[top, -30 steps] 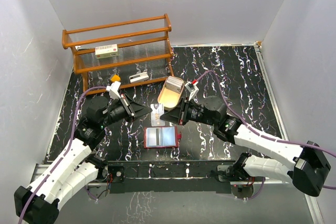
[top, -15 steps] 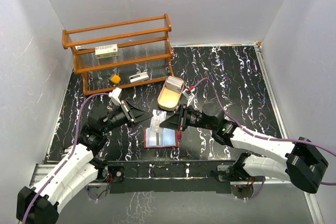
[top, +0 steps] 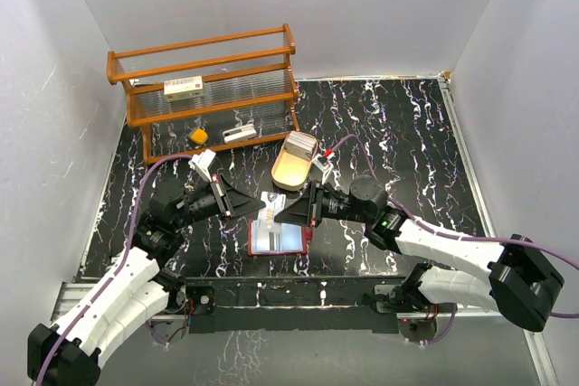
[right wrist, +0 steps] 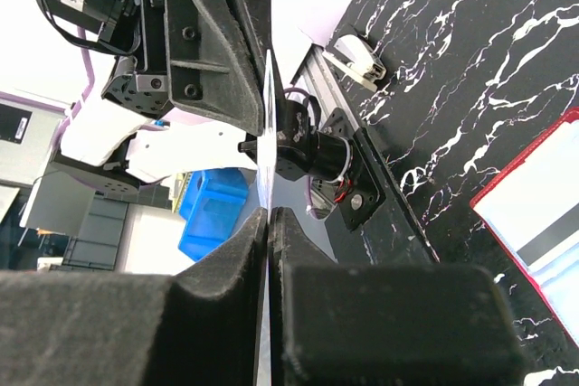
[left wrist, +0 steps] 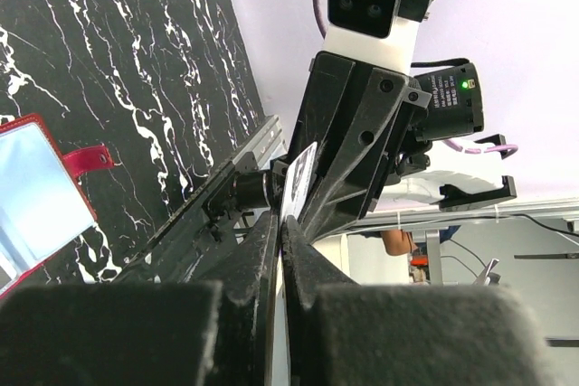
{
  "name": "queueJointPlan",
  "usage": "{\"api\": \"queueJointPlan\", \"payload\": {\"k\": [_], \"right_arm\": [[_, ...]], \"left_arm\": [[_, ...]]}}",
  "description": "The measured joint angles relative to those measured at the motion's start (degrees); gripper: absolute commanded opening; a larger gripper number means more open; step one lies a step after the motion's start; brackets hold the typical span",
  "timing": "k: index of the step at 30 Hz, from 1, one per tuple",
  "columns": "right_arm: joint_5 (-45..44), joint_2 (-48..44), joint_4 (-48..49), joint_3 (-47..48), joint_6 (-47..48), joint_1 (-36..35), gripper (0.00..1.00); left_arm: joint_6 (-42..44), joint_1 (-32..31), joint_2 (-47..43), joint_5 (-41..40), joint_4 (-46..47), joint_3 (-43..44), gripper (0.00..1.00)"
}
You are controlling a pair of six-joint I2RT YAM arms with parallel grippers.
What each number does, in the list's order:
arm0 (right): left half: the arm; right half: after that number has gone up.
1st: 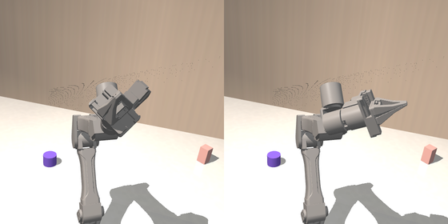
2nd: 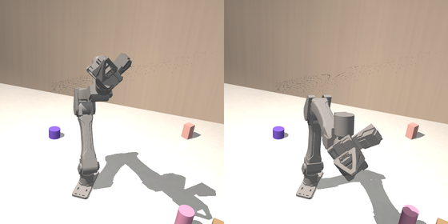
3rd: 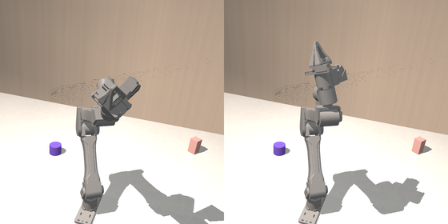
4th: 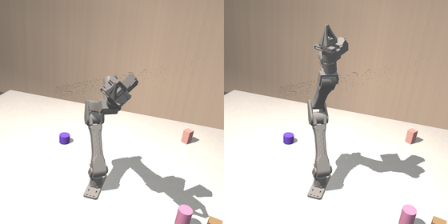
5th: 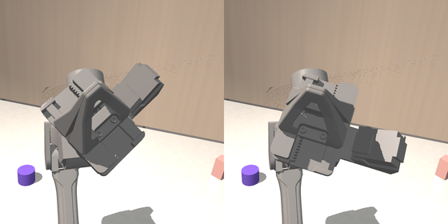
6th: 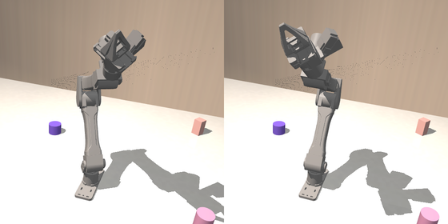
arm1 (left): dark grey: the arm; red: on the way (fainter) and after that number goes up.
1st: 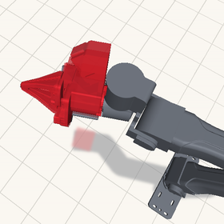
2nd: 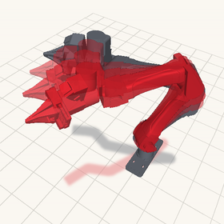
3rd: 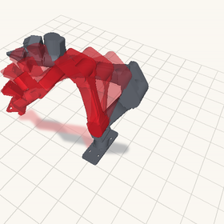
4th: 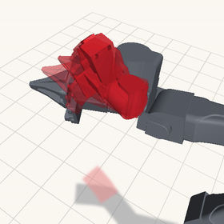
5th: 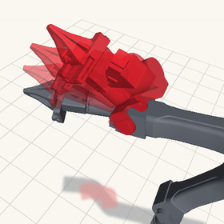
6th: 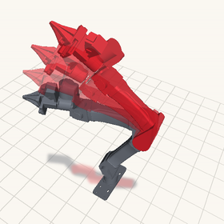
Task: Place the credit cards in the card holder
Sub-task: Pick up the credit card from the storage box.
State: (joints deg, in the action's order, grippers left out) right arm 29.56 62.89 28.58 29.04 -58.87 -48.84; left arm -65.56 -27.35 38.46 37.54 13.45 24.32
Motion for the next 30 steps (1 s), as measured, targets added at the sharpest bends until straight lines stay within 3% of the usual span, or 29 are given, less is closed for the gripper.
{"api": "queueJointPlan", "payload": {"k": [3, 11, 21, 30], "right_arm": [[-0.2, 0.2, -0.8, 0.0, 0.2, 0.0, 0.22], [-5.9, -1.0, -11.3, 1.1, 4.2, -0.2, 0.46], [-20.6, -0.7, -28.8, 4.7, 12.3, -0.2, 0.47], [-28.9, 10.7, -39.5, 10.1, 18.6, -0.2, 0.45]], "left_arm": [[0.5, 0.0, 0.0, 0.0, -0.4, 0.0, 0.0], [3.0, -0.1, 0.1, -1.7, -4.4, 0.2, 0.0], [7.6, -0.2, 3.8, -8.2, -11.7, 0.5, 0.0], [7.9, -0.2, 8.1, -11.6, -10.1, -1.8, 0.0]]}}
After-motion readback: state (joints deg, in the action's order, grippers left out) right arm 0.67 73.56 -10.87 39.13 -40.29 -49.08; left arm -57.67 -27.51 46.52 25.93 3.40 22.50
